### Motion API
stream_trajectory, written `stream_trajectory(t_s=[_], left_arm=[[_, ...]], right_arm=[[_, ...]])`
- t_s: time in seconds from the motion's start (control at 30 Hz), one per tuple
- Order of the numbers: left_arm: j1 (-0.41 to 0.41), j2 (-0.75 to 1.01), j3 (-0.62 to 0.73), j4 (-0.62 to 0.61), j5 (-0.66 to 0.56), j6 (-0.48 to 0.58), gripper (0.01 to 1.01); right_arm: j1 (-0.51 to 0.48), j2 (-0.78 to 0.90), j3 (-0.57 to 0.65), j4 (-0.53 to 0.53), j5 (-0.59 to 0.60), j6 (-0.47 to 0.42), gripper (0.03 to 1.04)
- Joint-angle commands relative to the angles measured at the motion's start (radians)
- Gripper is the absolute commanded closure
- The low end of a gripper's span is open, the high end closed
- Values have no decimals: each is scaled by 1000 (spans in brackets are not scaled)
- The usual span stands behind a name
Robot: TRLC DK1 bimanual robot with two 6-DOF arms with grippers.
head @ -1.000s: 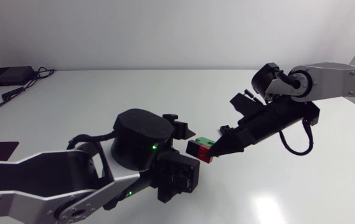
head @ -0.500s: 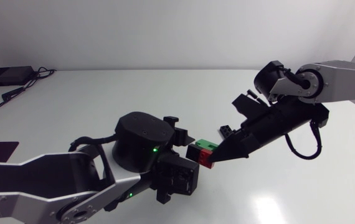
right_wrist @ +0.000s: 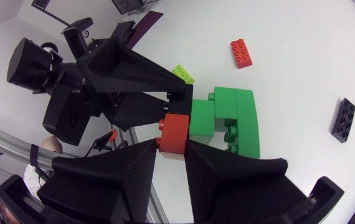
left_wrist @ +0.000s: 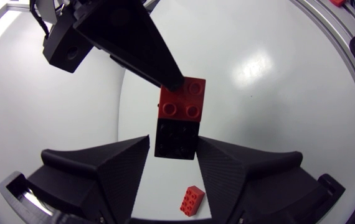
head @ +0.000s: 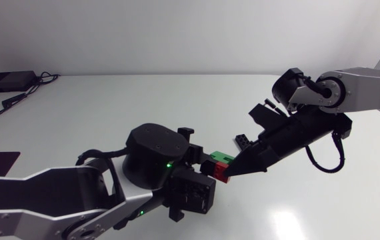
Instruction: Separate the duplo bricks
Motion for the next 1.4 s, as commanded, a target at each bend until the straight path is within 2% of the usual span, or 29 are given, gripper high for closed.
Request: stream_trajectory(t_s=[0.0, 0.13, 0.63, 1.1, 1.2, 1.37], left_arm=[[-10, 19, -19, 15, 1, 13, 623], [-16, 19, -19, 13, -1, 13, 720], [-19, 4, -14, -42, 1, 13, 721], [-38, 11, -30, -41, 1, 2, 721], [-36, 11, -36, -39, 1, 2, 721], [-24, -7, -42, -48, -1, 16, 721]], right_arm=[[8, -11, -22, -8, -5, -20, 757], [7, -11, -22, -5, -5, -20, 757], [10, -14, -51, 24, 36, -29, 757], [123, -94, -91, 95, 186, 32, 759], [103, -95, -89, 98, 174, 32, 759], [-29, -100, -83, 61, 61, -1, 757]])
